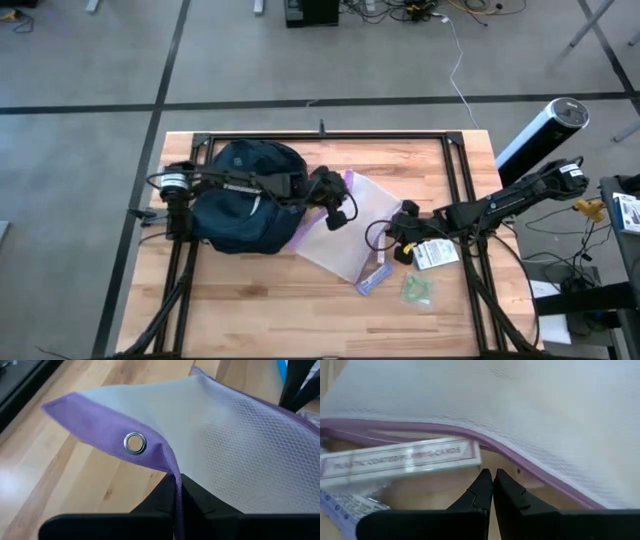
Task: Unpack backpack
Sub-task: Remove the items from the transparent zip bag
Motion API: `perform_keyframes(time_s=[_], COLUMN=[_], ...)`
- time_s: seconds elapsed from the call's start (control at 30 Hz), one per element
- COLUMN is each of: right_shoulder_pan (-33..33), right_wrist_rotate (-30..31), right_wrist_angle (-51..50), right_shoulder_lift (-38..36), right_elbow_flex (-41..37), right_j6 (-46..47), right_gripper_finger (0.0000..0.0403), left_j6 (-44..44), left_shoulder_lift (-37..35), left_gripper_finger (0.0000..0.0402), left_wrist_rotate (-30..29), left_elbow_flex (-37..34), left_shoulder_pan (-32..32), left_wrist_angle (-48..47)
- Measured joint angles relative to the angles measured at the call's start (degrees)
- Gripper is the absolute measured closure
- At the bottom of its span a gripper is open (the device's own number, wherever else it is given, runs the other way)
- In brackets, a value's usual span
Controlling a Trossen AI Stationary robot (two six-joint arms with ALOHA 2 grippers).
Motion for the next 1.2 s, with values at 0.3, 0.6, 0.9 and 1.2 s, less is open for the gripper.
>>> perform_keyframes(time_s=[0.3, 0.6, 0.9, 1.2], right_shoulder_pan=[0.0, 0.0, 0.35, 2.85], right_wrist_rotate=[-0.04, -0.03, -0.43, -5.17], right_wrist_angle=[-5.8, -21.41, -10.72, -12.99], right_shoulder_lift=[-0.1, -2.66, -3.65, -1.34], right_elbow_flex=[0.48, 8.56, 11.51, 8.47], right_j6=[-0.35, -2.15, -4.05, 1.02], right_gripper_finger=[0.0403, 0.0403, 0.0403, 0.0403], left_j6=[4.35, 4.52, -0.16, -6.2], left_shoulder_lift=[-3.23, -4.67, -4.58, -5.13], left_gripper_finger=[0.0267, 0.0162, 0.0167, 0.0206], left_wrist_rotate=[-0.4, -0.31, 1.54, -1.89], left_elbow_flex=[4.94, 12.49, 10.69, 9.26], left_shoulder_pan=[0.0, -0.29, -4.56, -6.46], left_wrist_angle=[-5.28, -17.56, -17.01, -25.58])
